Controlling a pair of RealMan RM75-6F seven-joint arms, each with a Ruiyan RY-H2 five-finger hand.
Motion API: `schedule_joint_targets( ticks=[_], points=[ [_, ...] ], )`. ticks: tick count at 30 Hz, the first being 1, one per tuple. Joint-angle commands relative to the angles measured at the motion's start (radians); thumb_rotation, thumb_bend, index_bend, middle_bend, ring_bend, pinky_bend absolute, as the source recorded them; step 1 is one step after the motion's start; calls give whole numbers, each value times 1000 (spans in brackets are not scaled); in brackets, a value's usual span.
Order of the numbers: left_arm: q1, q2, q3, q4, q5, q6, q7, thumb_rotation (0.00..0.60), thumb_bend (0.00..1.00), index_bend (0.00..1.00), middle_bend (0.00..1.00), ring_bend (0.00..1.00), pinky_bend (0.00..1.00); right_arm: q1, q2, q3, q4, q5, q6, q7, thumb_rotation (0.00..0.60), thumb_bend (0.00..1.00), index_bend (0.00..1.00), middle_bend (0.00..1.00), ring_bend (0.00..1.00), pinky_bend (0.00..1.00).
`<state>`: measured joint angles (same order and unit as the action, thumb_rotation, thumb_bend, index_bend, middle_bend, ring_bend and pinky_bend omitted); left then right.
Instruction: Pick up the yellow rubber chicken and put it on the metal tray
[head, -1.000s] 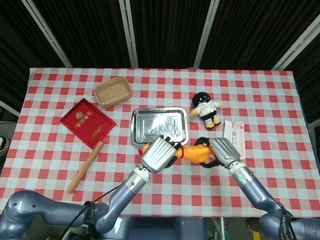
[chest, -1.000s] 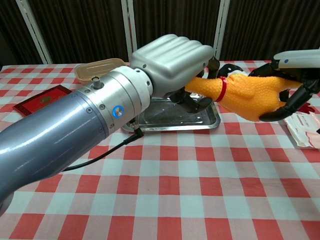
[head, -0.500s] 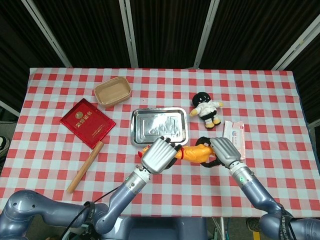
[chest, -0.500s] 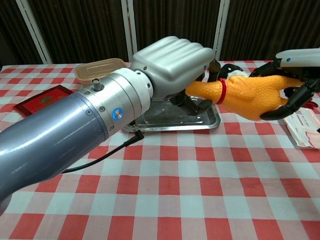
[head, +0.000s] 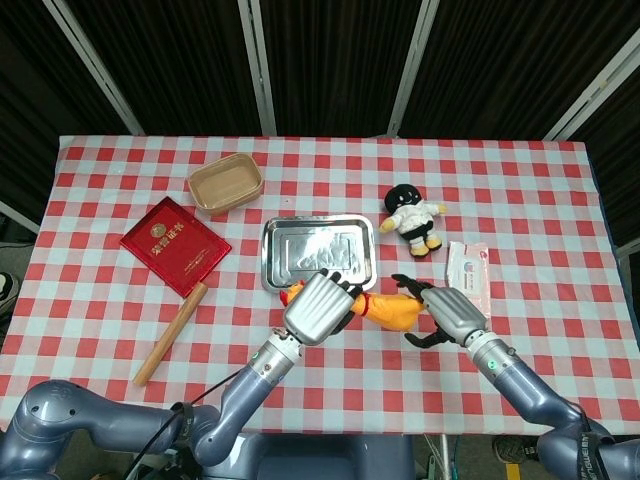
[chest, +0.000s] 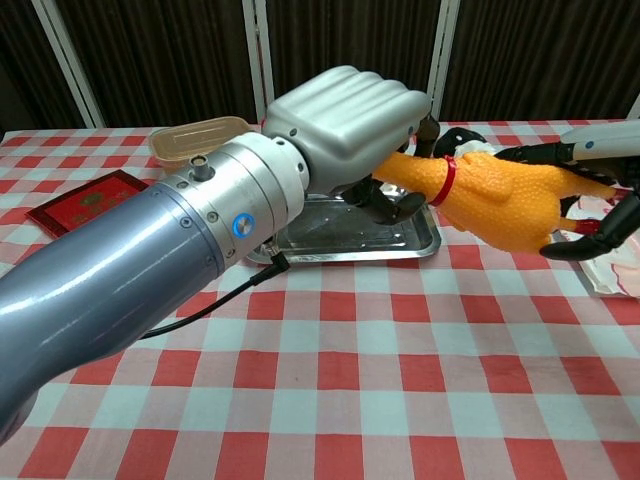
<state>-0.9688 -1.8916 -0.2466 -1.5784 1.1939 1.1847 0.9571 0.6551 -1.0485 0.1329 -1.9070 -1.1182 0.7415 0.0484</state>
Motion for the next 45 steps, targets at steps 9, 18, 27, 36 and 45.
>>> schedule_joint_targets(
  ticks=[9, 18, 27, 36, 45],
  points=[
    [-2, -9, 2, 14, 5, 1, -1, 600, 699, 637, 635, 541, 653, 9, 12, 0, 18, -27, -28, 45, 600, 325, 0, 5, 16, 197],
    [3, -7, 4, 5, 7, 5, -5, 600, 698, 637, 636, 541, 653, 1, -3, 15, 27, -25, 10, 66, 600, 499, 696, 472, 510, 514],
    [4, -12, 12, 5, 6, 0, -3, 600, 698, 637, 635, 541, 653, -12, -23, 21, 33, -22, 57, 62, 600, 845, 974, 690, 757, 698],
    [2, -18, 15, 3, 11, -1, 3, 600, 697, 637, 635, 541, 653, -17, -42, 28, 38, -16, 92, 49, 600, 1000, 1000, 875, 958, 854],
    [2, -21, 8, 16, 16, 3, -2, 600, 696, 637, 637, 541, 653, -21, -18, 13, 24, -33, 67, 62, 600, 951, 738, 675, 680, 646]
  ],
)
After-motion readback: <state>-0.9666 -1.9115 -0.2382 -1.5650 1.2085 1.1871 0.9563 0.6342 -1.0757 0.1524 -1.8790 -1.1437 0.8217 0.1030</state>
